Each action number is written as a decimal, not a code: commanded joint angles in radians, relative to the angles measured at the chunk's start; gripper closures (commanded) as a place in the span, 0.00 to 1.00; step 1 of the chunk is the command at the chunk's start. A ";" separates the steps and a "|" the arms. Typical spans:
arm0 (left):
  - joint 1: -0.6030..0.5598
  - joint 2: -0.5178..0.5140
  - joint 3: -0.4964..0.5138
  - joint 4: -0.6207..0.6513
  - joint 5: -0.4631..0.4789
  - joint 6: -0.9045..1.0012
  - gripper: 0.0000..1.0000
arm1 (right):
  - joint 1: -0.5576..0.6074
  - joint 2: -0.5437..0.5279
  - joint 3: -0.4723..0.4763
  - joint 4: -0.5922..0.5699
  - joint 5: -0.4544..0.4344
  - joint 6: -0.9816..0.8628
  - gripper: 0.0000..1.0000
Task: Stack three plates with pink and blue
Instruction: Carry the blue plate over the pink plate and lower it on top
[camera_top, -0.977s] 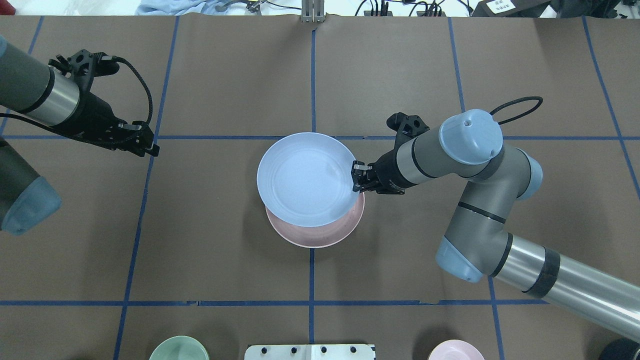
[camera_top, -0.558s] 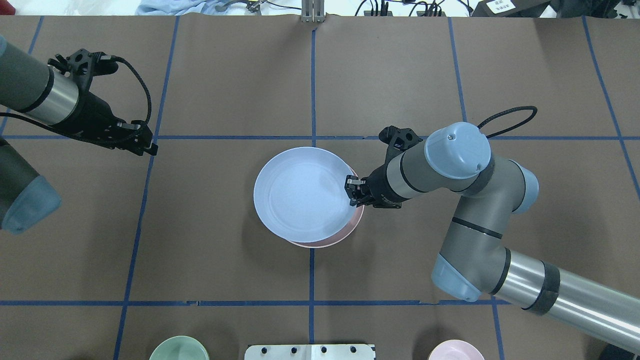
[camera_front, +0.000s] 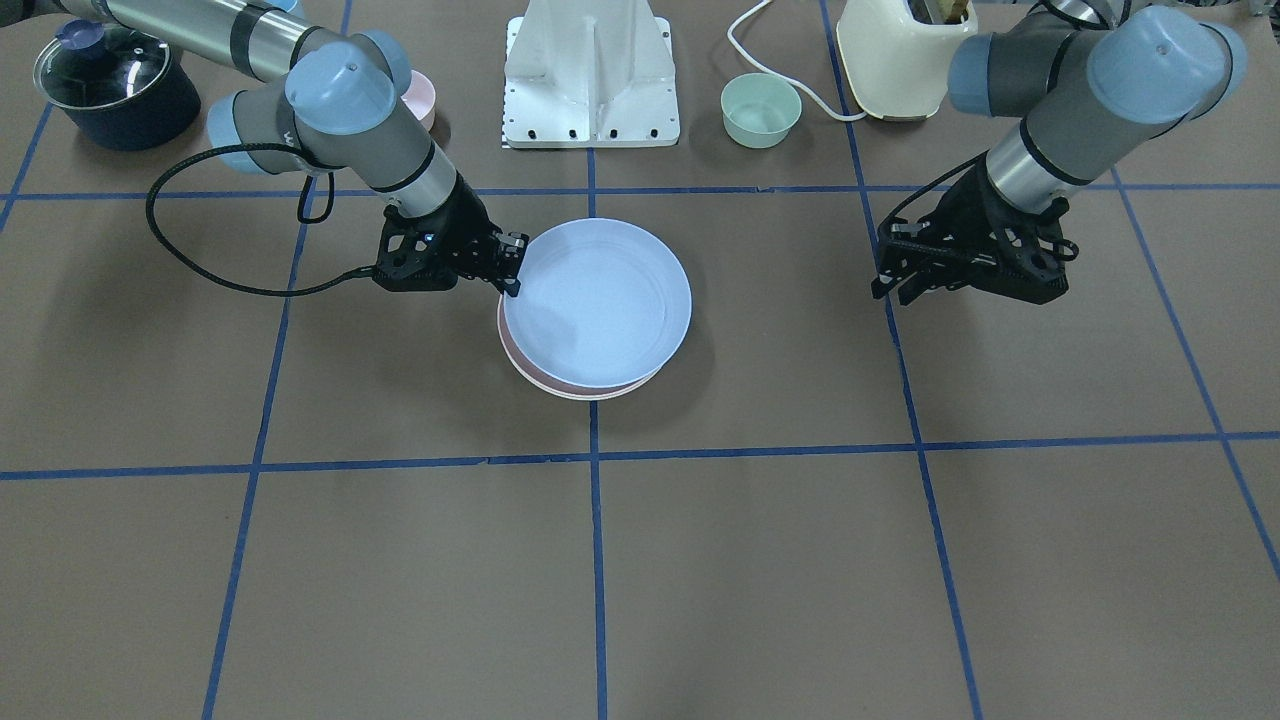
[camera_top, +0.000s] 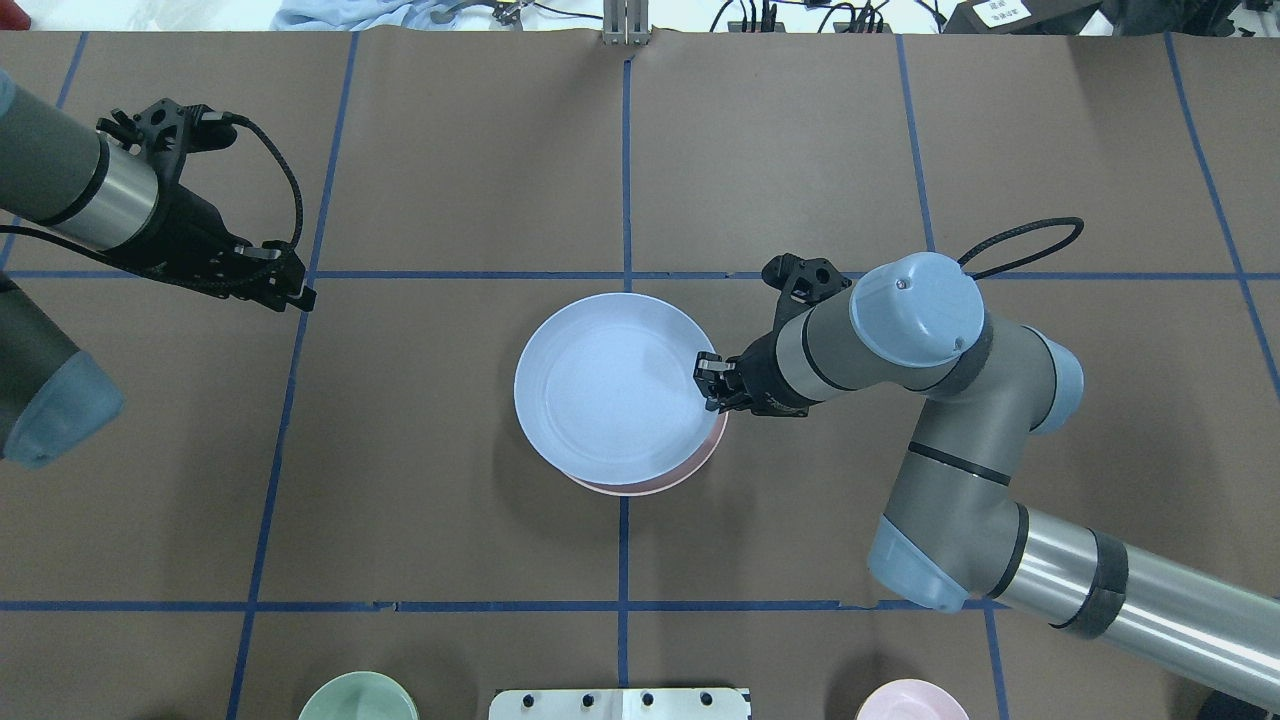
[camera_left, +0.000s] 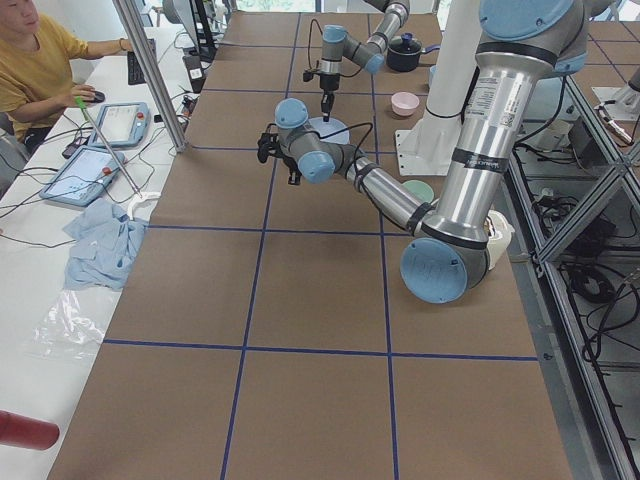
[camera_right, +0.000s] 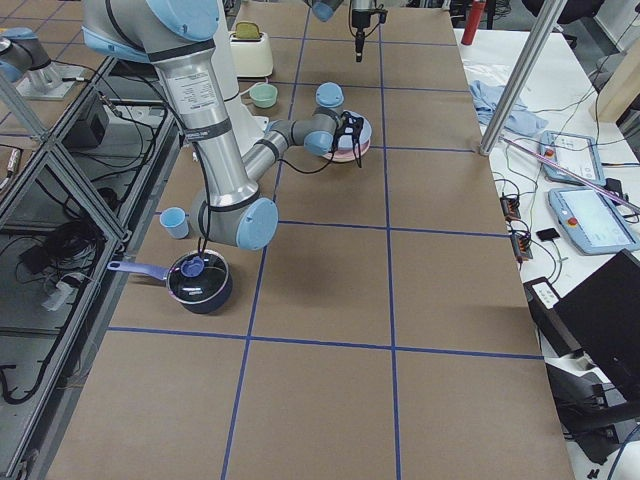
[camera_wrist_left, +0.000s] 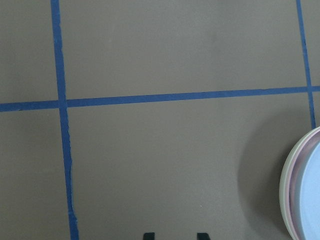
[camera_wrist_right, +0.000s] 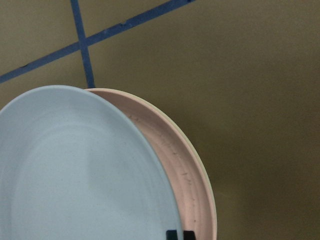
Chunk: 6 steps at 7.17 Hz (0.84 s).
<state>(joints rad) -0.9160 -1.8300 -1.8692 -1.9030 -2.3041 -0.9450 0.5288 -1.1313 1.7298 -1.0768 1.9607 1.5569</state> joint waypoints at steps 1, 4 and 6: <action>-0.001 0.000 -0.001 0.001 0.000 0.000 0.60 | -0.004 -0.005 0.001 0.000 0.000 -0.001 1.00; 0.000 0.000 -0.001 0.001 0.000 0.000 0.60 | -0.009 -0.010 0.001 0.000 -0.002 -0.003 1.00; 0.000 0.000 -0.002 0.004 0.000 0.000 0.60 | -0.007 -0.001 -0.001 0.000 -0.002 0.000 0.00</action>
<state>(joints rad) -0.9158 -1.8300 -1.8704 -1.9008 -2.3040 -0.9449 0.5206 -1.1387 1.7295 -1.0768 1.9589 1.5554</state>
